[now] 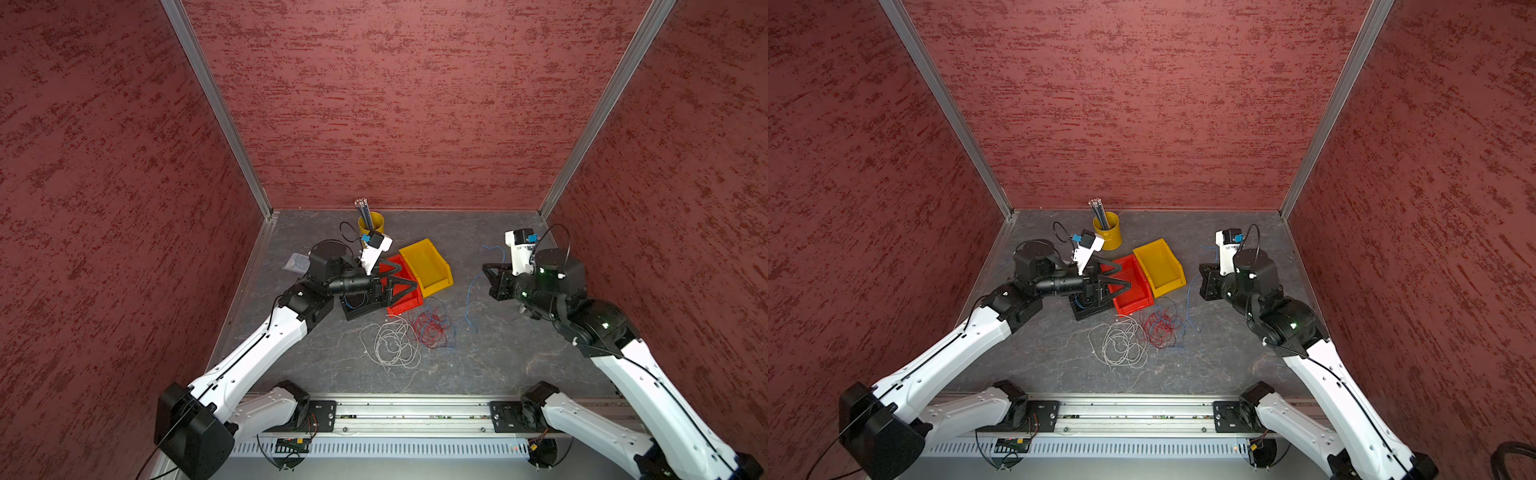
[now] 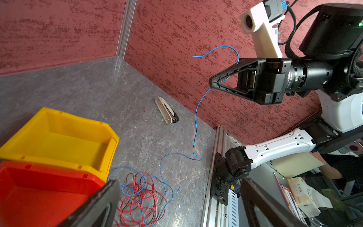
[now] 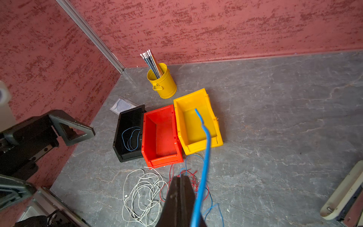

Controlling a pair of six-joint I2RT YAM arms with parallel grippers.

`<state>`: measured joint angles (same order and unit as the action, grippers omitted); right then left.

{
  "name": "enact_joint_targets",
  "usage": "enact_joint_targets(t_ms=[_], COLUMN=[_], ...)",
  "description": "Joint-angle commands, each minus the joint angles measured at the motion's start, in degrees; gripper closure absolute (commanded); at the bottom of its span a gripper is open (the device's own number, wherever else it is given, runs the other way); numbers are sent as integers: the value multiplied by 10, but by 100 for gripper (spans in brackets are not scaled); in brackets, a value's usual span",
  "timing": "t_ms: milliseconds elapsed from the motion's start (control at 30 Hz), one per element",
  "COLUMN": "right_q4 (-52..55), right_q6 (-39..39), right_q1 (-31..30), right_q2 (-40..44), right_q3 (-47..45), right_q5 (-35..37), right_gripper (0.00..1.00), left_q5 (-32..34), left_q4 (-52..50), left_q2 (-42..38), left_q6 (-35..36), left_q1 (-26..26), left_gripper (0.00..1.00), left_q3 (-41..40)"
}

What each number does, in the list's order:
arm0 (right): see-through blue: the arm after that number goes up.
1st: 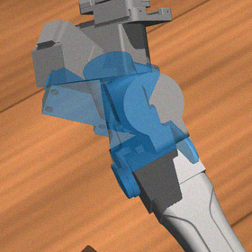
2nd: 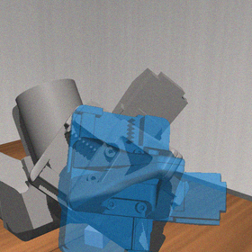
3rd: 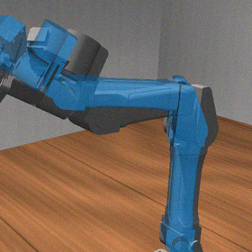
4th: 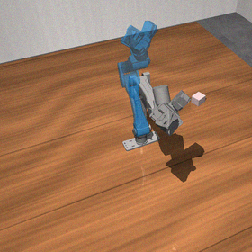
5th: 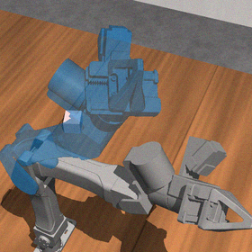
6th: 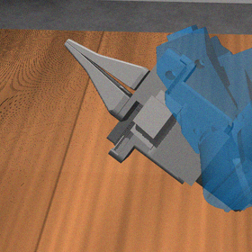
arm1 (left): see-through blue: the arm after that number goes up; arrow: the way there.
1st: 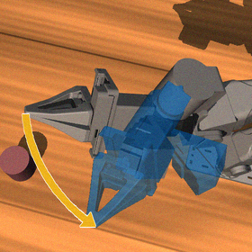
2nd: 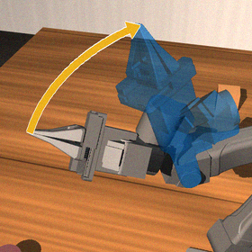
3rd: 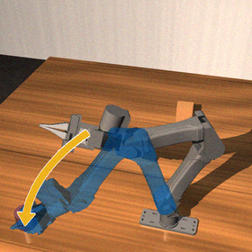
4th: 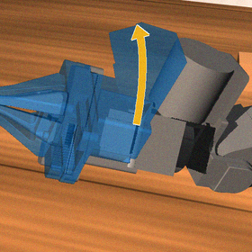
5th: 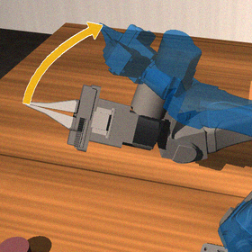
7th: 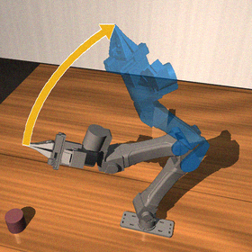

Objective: Untangle and sort cables by color
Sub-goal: Untie the cable.

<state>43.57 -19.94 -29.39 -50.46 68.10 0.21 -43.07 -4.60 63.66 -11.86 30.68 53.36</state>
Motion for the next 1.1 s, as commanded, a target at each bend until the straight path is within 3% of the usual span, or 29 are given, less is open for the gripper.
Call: enact_joint_targets(t_ms=[0, 467, 833, 1067], right_q4=[6, -13, -55, -82], right_q6=[-6, -21, -49, -67], right_q1=[5, 5, 5, 5], right_q2=[7, -14, -34, -42], right_q3=[52, 131, 133, 120], right_q5=[5, -36, -90, -131], right_gripper=[100, 100, 100, 100], left_q5=[22, 17, 10, 75], left_q4=[45, 61, 34, 22], left_q2=[-4, 59, 175, 213], left_q6=[23, 53, 80, 88], left_q1=[15, 83, 139, 155], left_gripper=[0, 0, 0, 1], left_q3=[20, 77, 189, 229])
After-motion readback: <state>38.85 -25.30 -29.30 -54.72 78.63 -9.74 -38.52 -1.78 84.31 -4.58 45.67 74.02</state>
